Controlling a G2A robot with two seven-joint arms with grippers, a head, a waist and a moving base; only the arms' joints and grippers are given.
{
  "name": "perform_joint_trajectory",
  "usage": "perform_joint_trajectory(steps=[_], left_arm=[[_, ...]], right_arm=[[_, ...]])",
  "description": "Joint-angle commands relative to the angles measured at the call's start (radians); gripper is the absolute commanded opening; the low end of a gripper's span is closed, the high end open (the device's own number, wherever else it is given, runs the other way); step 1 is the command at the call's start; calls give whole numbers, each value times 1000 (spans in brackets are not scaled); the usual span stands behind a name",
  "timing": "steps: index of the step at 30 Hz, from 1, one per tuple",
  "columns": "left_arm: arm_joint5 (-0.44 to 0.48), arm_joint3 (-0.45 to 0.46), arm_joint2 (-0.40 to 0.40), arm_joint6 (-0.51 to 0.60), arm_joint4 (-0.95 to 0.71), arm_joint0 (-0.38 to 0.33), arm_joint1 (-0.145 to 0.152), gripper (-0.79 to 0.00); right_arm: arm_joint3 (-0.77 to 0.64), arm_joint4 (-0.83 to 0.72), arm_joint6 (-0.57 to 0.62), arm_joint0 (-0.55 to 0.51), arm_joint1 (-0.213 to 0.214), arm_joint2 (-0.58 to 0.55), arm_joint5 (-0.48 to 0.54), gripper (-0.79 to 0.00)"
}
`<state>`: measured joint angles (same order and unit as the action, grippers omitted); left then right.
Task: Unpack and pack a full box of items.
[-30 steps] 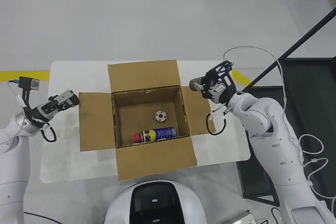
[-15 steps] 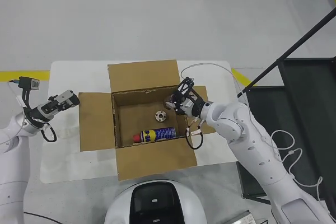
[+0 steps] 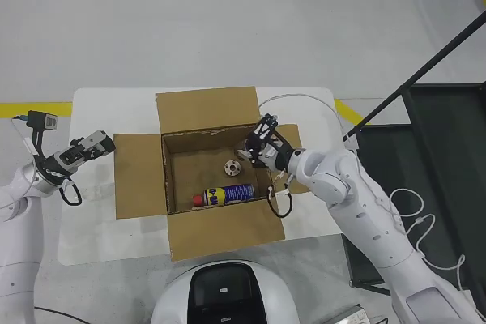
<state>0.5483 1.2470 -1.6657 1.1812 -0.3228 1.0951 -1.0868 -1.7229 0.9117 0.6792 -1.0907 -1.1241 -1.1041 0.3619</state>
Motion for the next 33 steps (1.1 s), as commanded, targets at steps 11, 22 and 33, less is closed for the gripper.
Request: perform_joint_trajectory(steps=[11,22,33], left_arm=[[0,0,0,0,0,0,0,0],[0,0,0,0,0,0,0,0],[-19,30,8,-51,26,23,3,0]], right_arm=[[443,33,-54,387,-160,449,12,-785],[792,12,-142,522,-307,623,18,-785],[934,34,-177,558,-379,661,39,0]])
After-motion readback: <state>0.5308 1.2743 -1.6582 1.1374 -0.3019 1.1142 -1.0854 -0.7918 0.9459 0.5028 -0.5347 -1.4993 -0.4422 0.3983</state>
